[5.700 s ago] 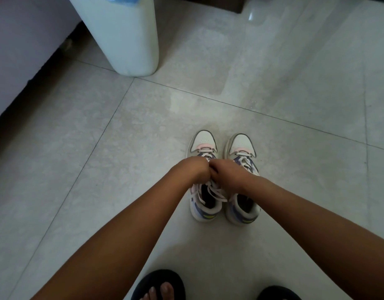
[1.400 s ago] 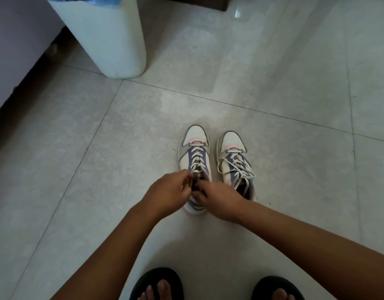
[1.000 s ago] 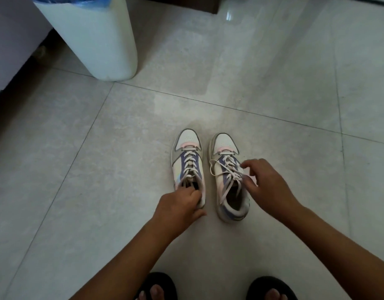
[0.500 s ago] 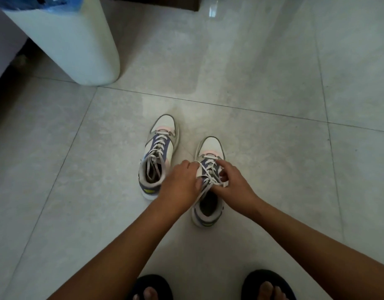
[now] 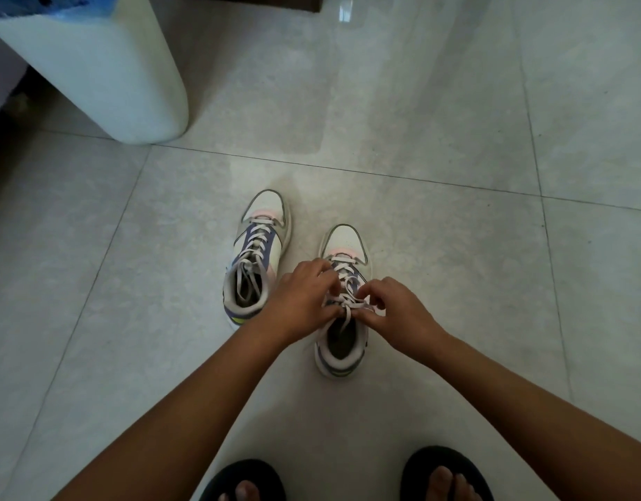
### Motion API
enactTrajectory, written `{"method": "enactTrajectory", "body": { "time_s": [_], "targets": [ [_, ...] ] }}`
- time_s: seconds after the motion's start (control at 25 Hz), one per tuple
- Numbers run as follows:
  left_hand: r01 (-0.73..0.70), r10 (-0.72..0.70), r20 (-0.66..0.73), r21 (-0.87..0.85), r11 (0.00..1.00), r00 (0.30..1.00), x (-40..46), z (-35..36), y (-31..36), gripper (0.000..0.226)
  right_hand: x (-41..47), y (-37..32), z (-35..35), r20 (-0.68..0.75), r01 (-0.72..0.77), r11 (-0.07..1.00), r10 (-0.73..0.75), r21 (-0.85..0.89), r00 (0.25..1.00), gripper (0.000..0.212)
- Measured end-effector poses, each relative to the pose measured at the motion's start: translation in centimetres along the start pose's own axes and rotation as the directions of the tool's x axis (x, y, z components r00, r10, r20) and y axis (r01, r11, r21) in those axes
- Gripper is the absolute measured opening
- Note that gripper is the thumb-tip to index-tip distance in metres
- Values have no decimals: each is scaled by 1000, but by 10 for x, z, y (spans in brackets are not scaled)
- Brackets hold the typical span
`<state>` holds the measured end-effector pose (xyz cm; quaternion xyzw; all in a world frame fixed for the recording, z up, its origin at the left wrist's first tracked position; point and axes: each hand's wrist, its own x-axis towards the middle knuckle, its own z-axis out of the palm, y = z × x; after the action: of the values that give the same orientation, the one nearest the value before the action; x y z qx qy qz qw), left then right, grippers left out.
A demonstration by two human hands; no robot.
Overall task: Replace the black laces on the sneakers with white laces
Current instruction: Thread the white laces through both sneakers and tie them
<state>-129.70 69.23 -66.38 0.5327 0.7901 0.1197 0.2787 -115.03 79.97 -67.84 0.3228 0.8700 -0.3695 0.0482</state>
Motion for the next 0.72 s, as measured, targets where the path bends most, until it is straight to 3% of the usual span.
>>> {"method": "enactTrajectory", "body": {
  "time_s": [0.08,0.2,0.28,0.32,0.4,0.48,0.56,0.72],
  "targets": [
    [7,-5,-45,53,999,999,-2,-3,5,20,-1,3,-3,-28,150,972,-157,-182,987,18],
    [-3,3,-18,-2,1000,1000,-14,-2,14,19,-11,-5,-8,50,323,912,-321,-253,946,27],
    [8,-4,49,-81,997,999,-20,-4,14,20,-12,-11,-13,116,229,930,-204,-289,972,36],
    [44,-35,57,-154,987,998,-18,-6,11,20,-7,-13,-15,84,142,947,-123,-287,989,35],
    [157,-166,2,-337,928,986,-6,-8,4,19,9,-13,-16,-15,-31,990,29,-136,999,23],
    [238,-287,-62,-407,882,956,15,-5,-1,16,28,-14,-11,-65,-141,989,143,41,988,14],
    [238,-280,-95,-316,918,955,32,1,1,15,43,-18,-3,-67,-207,970,217,130,974,11],
    [231,-236,-128,-53,972,963,51,9,7,16,57,-27,6,-120,-211,971,224,117,967,8]
  ]
}}
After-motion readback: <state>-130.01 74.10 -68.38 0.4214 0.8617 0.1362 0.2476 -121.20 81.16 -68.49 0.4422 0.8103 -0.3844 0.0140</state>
